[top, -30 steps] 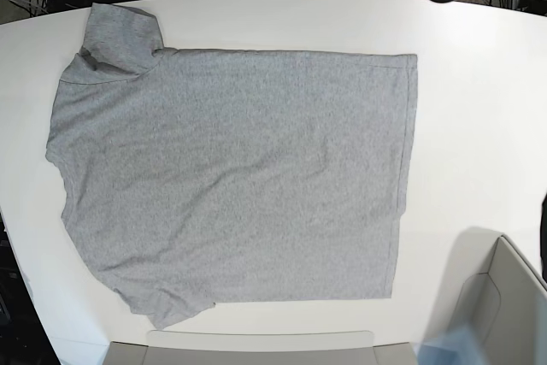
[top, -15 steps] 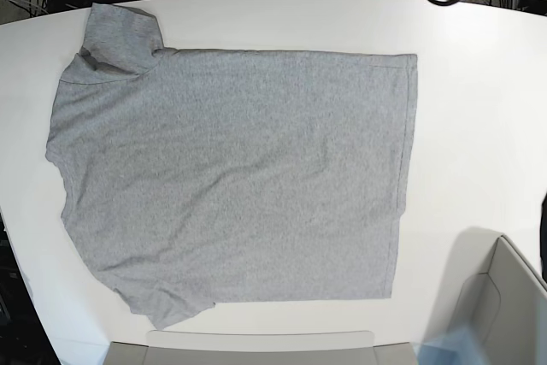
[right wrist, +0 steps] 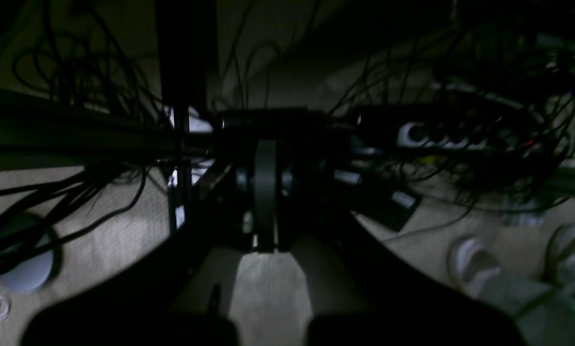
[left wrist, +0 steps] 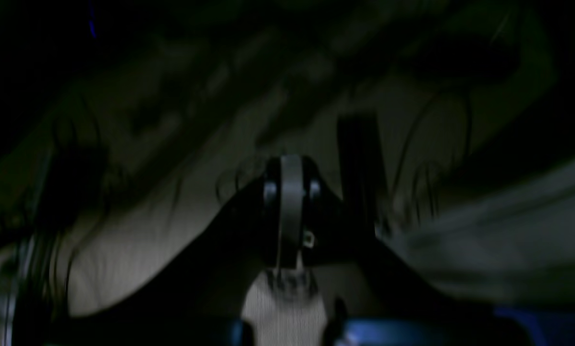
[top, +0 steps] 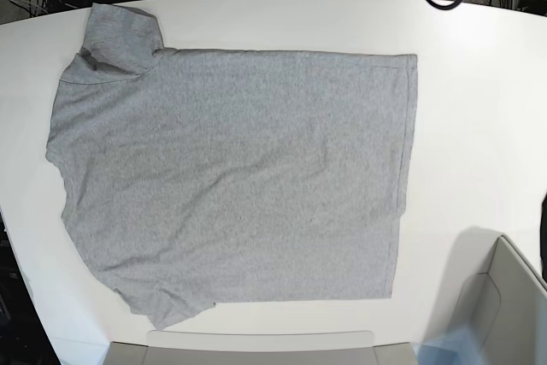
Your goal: Fold the T-shirt properly
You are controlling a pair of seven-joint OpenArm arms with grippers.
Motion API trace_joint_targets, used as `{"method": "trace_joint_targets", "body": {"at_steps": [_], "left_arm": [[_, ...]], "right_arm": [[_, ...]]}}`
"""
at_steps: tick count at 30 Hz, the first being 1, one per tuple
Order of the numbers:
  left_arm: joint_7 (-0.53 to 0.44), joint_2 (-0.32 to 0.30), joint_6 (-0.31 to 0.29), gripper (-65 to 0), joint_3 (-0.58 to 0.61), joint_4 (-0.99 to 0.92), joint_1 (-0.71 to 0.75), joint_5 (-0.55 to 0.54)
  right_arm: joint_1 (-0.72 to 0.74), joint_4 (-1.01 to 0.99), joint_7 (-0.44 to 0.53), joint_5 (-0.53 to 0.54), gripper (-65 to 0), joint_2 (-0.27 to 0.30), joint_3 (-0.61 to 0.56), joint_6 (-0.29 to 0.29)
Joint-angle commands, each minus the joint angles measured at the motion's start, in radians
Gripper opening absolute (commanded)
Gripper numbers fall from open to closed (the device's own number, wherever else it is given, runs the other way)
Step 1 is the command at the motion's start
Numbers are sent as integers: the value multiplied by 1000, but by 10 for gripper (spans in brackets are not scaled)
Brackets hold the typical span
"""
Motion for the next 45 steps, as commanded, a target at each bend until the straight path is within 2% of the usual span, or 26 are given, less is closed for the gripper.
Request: {"method": "trace_joint_targets", "body": {"at_steps": [1, 3, 9, 17, 20, 24, 27, 33, 35, 37, 40, 42, 45], "left_arm": [[-112, 1, 12, -649, -3, -3, 36, -3], [-92, 1, 12, -649, -3, 29, 60, -3], [-100, 3, 13, -649, -3, 190, 157, -3], [-98, 7, 15, -649, -3, 660, 389, -3], [-96, 9, 15, -644, -3, 782, 439, -3], [-96, 10, 16, -596, -1, 897, 475, -3], [-96, 10, 16, -580, -1, 948, 476, -3], [-96, 10, 16, -580, -3, 1016, 505, -3], [-96, 10, 16, -580, -3, 1016, 505, -3], [-96, 10, 16, -580, -3, 1016, 505, -3], [-96, 10, 16, -579, -3, 1016, 505, -3], [-96, 10, 16, -579, -3, 1016, 505, -2], [-96, 10, 16, -579, -3, 1016, 505, -2]], "right_arm": [[-29, -2, 74, 5, -648, 5, 0, 2], [-59, 5, 137, 5, -648, 5, 0, 2], [-127, 107, 131, 15, -647, 22, 6, 1], [-402, 642, 129, 116, -647, 26, 51, 2], [-481, 817, 128, 142, -647, 28, 51, 2], [-589, 1046, 125, 186, -647, 59, 52, 2], [-659, 1225, 76, 234, -647, 82, 52, 2], [-788, 1535, -87, 401, -633, 208, 52, 2], [-813, 1598, -135, 458, -587, 257, 52, 2], [-816, 1630, -170, 524, -514, 298, 52, 2], [-813, 1636, -179, 595, -417, 341, 52, 2], [-811, 1632, -190, 633, -378, 375, 54, 2], [-811, 1630, -225, 739, -361, 441, 72, 2]]}}
